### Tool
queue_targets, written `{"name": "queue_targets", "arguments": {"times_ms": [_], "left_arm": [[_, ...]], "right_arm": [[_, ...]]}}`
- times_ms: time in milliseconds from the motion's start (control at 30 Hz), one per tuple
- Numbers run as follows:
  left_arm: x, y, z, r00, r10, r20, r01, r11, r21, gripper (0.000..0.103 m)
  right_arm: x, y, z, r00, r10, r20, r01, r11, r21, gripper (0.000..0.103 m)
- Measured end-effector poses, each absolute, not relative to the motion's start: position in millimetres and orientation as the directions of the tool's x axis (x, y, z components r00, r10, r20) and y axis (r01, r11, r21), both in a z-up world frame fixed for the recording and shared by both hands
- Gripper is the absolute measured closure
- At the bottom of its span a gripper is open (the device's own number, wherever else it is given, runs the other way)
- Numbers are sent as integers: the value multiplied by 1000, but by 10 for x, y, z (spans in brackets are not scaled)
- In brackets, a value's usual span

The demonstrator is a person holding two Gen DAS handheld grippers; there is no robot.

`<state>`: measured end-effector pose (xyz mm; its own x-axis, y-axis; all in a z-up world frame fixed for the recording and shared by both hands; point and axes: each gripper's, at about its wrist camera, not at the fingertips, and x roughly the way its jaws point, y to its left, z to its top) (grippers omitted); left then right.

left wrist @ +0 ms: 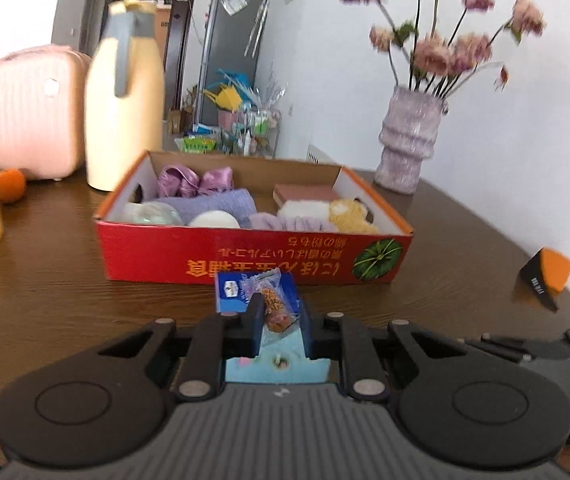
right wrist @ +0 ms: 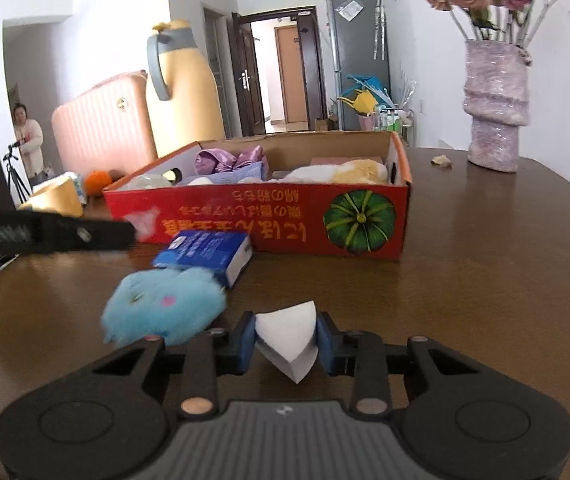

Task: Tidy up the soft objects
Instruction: 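Carry the held items over the box and open both grippers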

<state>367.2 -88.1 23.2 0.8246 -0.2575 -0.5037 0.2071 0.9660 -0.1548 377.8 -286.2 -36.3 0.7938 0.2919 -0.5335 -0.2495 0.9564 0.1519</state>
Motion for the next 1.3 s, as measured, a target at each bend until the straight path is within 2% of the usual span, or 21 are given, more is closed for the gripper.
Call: {"name": "queue_targets", "arguments": {"times_ms": [133, 400, 767, 900, 1033, 1300], "left_arm": [[3291, -762, 286, 824, -271, -498, 207, 961, -181, 84], [2853, -708, 213, 814, -272, -513, 213, 962, -172, 84], [2838, -625, 318, 823, -288, -490, 233, 957, -171, 84], [3185, -700, 497, 845, -277, -458, 254, 961, -112, 84], [3888, -820, 736, 828, -321, -459, 312, 945, -98, 84], [5763, -1075, 710, 754, -289, -589, 282, 953, -107, 84]], "right_arm": [[3334, -2914, -348, 793, 315, -522, -245, 949, 200, 71], [2734, -2932, -200, 810, 309, -498, -242, 950, 196, 71], [2644, -2816, -5, 820, 344, -458, -281, 938, 201, 71], [2971, -2814, 146, 829, 351, -435, -299, 936, 185, 71], [3534, -2816, 413, 836, 375, -401, -332, 927, 174, 71], [5299, -2622, 585, 783, 382, -492, -354, 923, 153, 70]]}}
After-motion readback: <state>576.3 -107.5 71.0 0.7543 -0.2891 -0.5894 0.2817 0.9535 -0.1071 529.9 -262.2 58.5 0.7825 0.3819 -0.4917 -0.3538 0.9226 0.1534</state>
